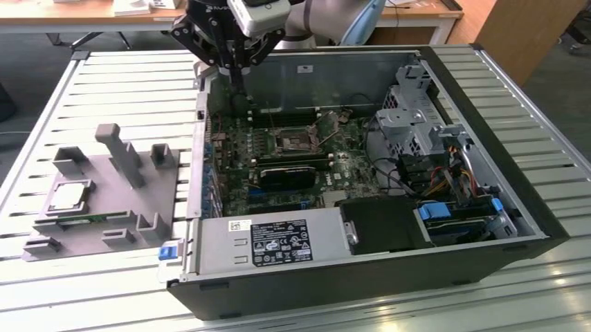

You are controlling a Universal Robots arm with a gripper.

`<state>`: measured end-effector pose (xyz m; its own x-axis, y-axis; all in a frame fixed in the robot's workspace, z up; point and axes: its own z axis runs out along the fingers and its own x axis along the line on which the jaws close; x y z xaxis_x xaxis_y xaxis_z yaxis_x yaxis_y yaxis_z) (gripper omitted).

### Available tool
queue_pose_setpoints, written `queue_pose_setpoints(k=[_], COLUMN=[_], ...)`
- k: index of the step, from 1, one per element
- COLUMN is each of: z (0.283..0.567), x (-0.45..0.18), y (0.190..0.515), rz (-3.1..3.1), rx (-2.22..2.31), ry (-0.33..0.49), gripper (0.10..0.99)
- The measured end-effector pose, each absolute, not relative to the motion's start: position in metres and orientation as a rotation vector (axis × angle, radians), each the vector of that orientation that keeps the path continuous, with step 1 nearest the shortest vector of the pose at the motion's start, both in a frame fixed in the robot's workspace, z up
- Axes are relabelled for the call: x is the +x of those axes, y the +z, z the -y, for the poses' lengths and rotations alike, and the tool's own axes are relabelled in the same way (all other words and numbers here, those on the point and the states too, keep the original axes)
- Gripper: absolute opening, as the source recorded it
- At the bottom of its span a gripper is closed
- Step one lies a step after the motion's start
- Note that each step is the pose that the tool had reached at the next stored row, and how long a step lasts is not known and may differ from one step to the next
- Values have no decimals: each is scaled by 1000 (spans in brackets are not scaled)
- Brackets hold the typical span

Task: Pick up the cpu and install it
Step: 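Reach for the cpu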

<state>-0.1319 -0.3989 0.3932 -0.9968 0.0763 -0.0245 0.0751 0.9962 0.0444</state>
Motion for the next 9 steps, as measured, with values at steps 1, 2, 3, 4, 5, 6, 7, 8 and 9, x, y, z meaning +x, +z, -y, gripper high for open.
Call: queue_pose_setpoints(k=[1, 2, 3, 4, 5, 6, 7, 8, 9], z=[399, 399, 399, 399, 399, 399, 399, 399, 399], x=[-132, -133, -133, -133, -134, -134, -134, -135, -135], y=[393, 393, 393, 393, 393, 393, 393, 393, 393], rz=[-3112, -3112, -3112, -3113, -3112, -3112, -3112, -3113, -3113], rx=[118, 118, 118, 118, 118, 118, 118, 118, 118], ry=[68, 68, 68, 68, 68, 68, 68, 68, 68], gripper=[106, 106, 106, 106, 106, 106, 106, 106, 106])
